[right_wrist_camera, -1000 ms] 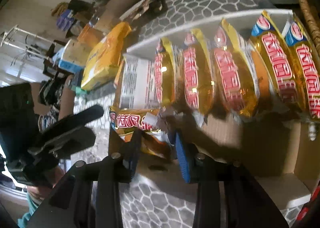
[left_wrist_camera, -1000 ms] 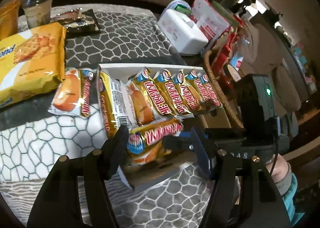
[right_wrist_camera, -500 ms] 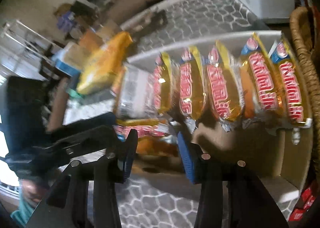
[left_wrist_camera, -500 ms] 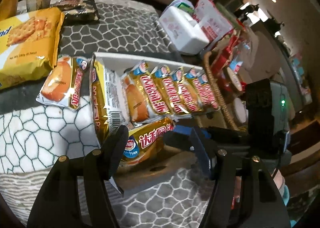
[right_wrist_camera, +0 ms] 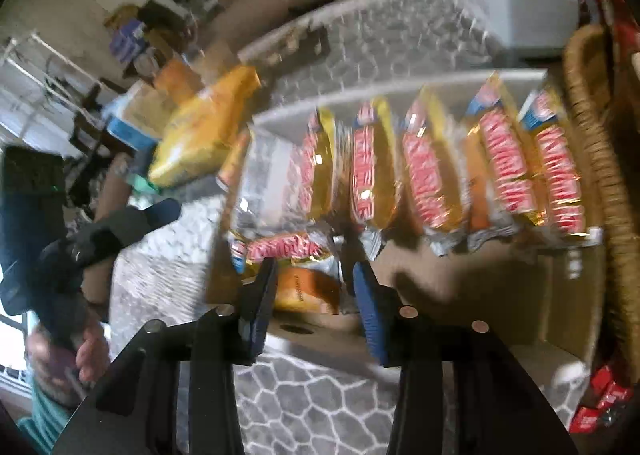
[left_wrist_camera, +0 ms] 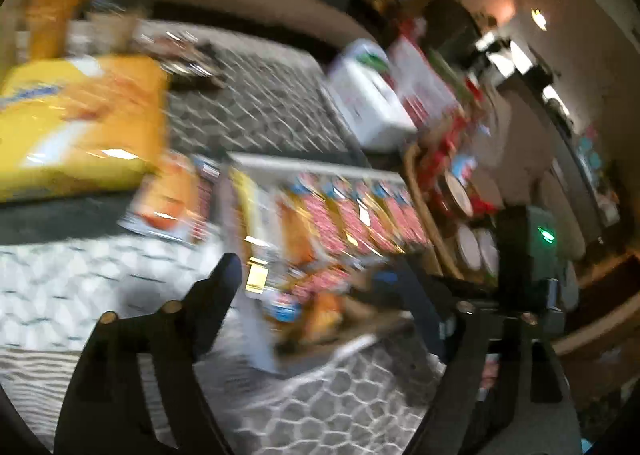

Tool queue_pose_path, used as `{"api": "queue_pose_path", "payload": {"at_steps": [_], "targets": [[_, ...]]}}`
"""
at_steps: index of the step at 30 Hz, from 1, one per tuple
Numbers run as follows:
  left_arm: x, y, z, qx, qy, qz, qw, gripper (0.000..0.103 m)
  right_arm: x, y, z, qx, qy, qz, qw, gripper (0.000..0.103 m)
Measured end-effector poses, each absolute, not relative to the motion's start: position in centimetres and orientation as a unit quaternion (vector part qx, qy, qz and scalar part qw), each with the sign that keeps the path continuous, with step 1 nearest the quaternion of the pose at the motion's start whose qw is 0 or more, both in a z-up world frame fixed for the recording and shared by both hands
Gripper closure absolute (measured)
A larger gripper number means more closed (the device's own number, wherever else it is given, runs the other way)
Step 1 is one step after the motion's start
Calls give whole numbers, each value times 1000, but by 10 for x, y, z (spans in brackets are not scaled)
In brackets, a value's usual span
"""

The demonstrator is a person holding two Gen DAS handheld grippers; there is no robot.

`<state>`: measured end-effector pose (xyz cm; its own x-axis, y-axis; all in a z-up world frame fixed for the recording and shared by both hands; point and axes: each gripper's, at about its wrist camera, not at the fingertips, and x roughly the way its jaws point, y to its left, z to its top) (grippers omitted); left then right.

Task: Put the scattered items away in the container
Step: 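Open both grippers and withdraw them from the white box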

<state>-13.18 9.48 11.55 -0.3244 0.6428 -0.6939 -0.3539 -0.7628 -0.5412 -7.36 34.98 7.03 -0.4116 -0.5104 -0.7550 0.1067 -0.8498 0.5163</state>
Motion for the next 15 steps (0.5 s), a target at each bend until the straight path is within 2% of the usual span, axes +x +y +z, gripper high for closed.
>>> {"api": "queue_pose_path", "payload": {"at_steps": [7, 11, 15], "targets": [[-165, 59, 76, -508, -153, 823, 204, 19, -63, 352, 81, 483, -238, -821, 187, 53], [-175, 63, 47, -512, -149, 827, 177, 18, -57, 342, 77, 483, -242, -817, 199, 42], [-179, 70, 33, -503, -128, 837, 175, 17, -60, 338, 75, 481, -238, -821, 197, 41]]}}
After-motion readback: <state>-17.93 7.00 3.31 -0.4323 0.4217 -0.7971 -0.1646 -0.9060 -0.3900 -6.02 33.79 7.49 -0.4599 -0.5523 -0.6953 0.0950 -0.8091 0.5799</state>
